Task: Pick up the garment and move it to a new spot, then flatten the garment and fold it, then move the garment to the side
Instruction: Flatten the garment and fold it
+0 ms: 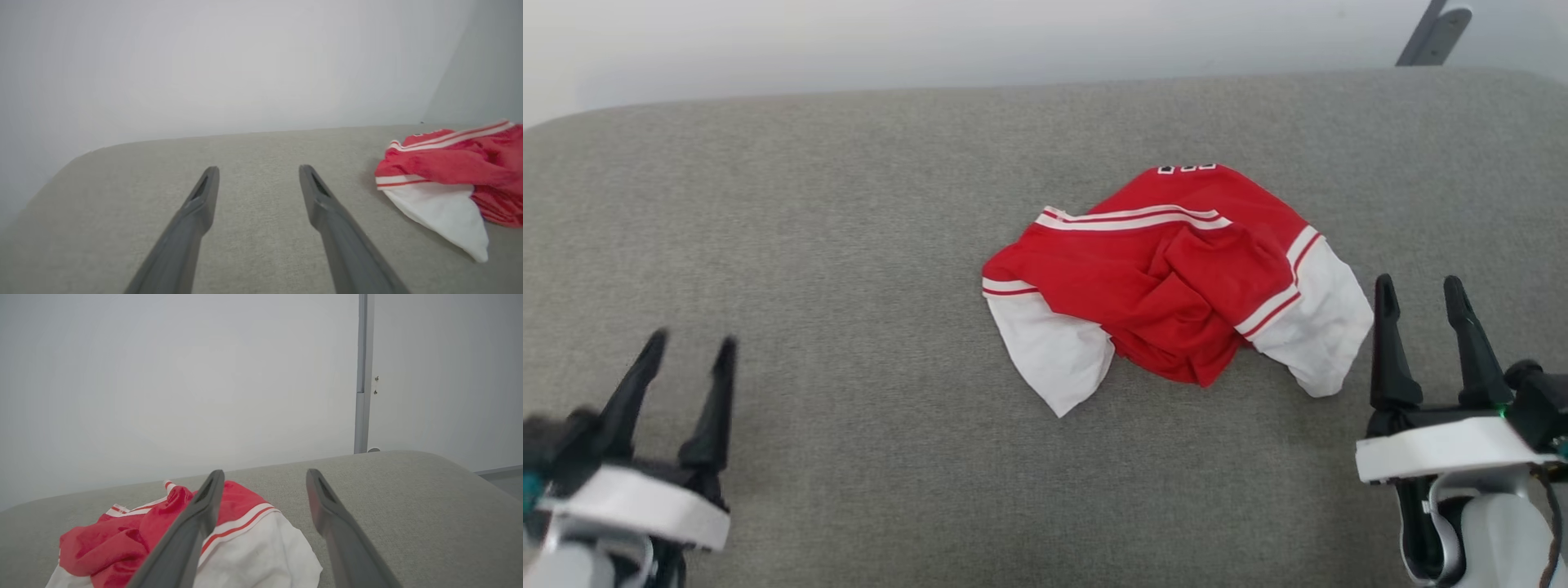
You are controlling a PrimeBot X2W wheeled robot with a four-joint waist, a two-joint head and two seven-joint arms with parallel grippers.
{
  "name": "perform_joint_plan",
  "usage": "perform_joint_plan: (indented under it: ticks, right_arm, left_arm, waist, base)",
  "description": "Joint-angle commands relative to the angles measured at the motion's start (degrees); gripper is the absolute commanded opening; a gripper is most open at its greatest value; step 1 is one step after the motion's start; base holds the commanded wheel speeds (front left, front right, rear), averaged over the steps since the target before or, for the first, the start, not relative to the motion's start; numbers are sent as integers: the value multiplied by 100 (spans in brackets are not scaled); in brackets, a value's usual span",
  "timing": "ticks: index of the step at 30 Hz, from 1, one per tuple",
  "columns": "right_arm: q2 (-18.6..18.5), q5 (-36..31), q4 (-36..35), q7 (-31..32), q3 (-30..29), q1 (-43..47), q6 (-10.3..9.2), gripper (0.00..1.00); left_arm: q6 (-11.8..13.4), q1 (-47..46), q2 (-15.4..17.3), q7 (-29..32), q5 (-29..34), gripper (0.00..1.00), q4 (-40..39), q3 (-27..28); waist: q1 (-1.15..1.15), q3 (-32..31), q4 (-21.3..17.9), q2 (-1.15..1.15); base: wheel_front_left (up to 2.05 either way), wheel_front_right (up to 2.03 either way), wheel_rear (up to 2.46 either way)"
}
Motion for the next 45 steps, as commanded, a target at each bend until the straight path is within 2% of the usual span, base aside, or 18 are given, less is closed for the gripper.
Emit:
perform_joint_plan:
  ticks: [1, 5, 7, 13, 14, 18, 22, 26, 33, 35, 36, 38, 41, 45]
  right_arm:
    - [-5, 42, 19, -27, 35, -97, 0, 100]
    - [-6, 140, 10, -27, 132, -204, 0, 100]
    - [-5, 195, 8, -27, 172, -242, 0, 100]
    - [-5, 398, 3, -27, 285, -341, 0, 100]
    - [-5, 398, 3, -27, 285, -341, 0, 100]
    - [-5, 550, -18, -28, 359, -398, 0, 100]
    - [-5, 695, -38, -27, 442, -421, 0, 100]
    - [-4, 814, -61, -27, 498, -457, 0, 100]
    - [-3, 965, -122, -28, 478, -467, 0, 100]
    - [-4, 986, -130, -27, 458, -445, 0, 100]
    - [-4, 992, -133, -27, 456, -438, 0, 100]
    - [-4, 1005, -138, -27, 443, -434, 0, 100]
    - [-4, 1006, -131, -27, 413, -456, 0, 100]
    - [-5, 957, -117, -27, 364, -497, 0, 100]
  left_arm:
    - [13, -271, 265, -28, -145, 100, 46, -233]
    - [14, -1116, 1053, 381, -764, 100, 50, -1249]
    - [13, -1531, 1378, 808, -1153, 100, -20, -1839]
    - [13, -2717, 1989, 2825, -2962, 100, -376, -3375]
    - [13, -2717, 1989, 2825, -2962, 100, -376, -3375]
    - [13, -3134, 2080, 4067, -4141, 100, -475, -3910]
    - [13, -3412, 2059, 4825, -4790, 100, -328, -4152]
    - [13, -3570, 1992, 5095, -4852, 100, 37, -4349]
    - [14, -3589, 1863, 5361, -5546, 100, 582, -4296]
    - [20, -3654, 1902, 5391, -5454, 100, 682, -4351]
    - [21, -3662, 1900, 5364, -5412, 72, 737, -4373]
    - [21, -3671, 1850, 5315, -5379, 0, 799, -4398]
    - [15, -3767, 1837, 5233, -5384, 0, 813, -4379]
    - [14, -3977, 2080, 4934, -5336, 0, 802, -4184]
  waist:
    - [0, 32, -63, 0]
    - [0, 126, -236, 0]
    - [0, 198, -336, 0]
    - [0, 434, -675, 0]
    - [0, 434, -675, 0]
    - [0, 585, -931, 0]
    - [0, 759, -1180, 0]
    - [0, 934, -1412, 0]
    - [0, 1081, -1702, 0]
    - [0, 1100, -1726, 0]
    - [0, 1108, -1731, 0]
    - [0, 1119, -1723, 0]
    - [0, 1109, -1661, 0]
    - [0, 1055, -1523, 0]
  base:
    - [0, 0, 0]
    - [0, 0, 0]
    - [0, 0, 0]
    - [0, 0, 0]
    - [0, 0, 0]
    - [0, 0, 0]
    - [0, 0, 0]
    - [0, 0, 0]
    - [0, 0, 0]
    - [0, 0, 0]
    - [0, 0, 0]
    - [0, 0, 0]
    - [0, 0, 0]
    - [0, 0, 0]
